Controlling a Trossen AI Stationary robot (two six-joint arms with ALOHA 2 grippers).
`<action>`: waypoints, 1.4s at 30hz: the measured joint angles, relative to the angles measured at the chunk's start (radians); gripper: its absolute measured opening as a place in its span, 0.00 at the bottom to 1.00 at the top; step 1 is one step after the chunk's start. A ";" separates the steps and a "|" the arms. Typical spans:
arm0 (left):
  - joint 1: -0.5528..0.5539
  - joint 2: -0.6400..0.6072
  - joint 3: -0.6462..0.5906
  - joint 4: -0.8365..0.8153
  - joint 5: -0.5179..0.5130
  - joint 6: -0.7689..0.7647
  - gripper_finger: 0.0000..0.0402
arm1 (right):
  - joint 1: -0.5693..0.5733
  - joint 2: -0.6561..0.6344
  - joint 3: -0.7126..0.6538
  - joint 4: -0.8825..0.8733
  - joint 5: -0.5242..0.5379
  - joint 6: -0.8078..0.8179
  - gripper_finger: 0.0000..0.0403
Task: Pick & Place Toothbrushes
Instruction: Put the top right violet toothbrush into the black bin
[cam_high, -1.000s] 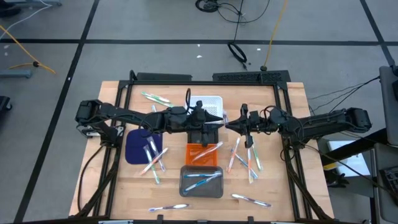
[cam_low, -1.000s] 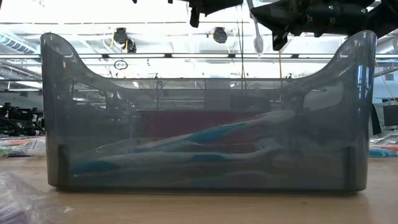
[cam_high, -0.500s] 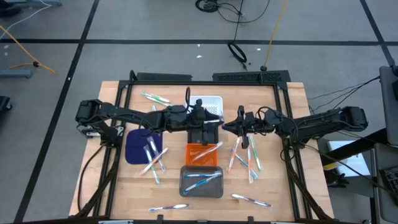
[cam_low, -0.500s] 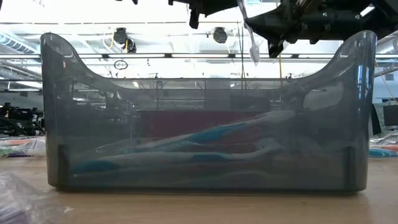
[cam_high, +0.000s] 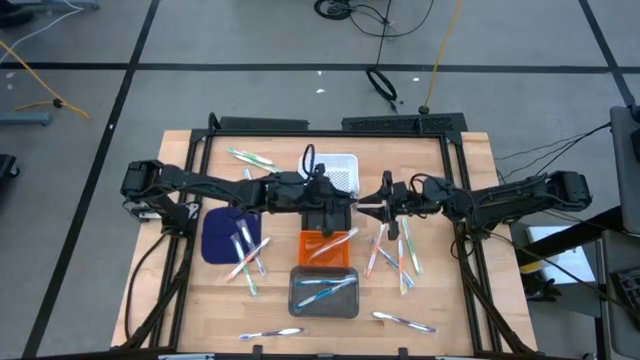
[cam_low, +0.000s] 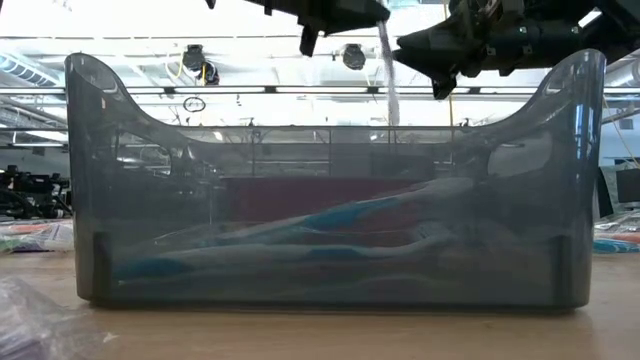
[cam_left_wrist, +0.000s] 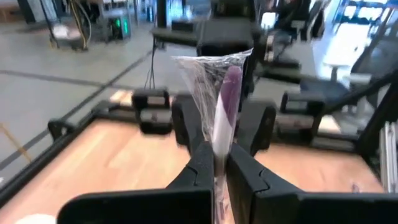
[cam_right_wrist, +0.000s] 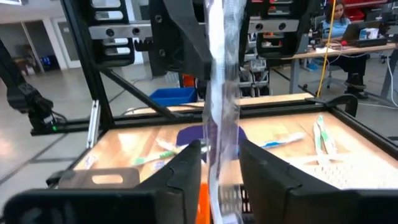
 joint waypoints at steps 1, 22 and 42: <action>0.000 -0.001 0.000 -0.016 -0.001 -0.002 0.01 | -0.001 0.000 0.000 -0.007 0.000 -0.003 0.28; 0.070 -0.065 0.000 -0.441 -0.029 -0.153 0.01 | -0.009 -0.001 0.000 -0.044 0.005 -0.022 0.38; 0.090 -0.014 0.000 -0.561 -0.024 -0.215 0.02 | -0.009 -0.001 0.000 -0.064 0.007 -0.020 0.37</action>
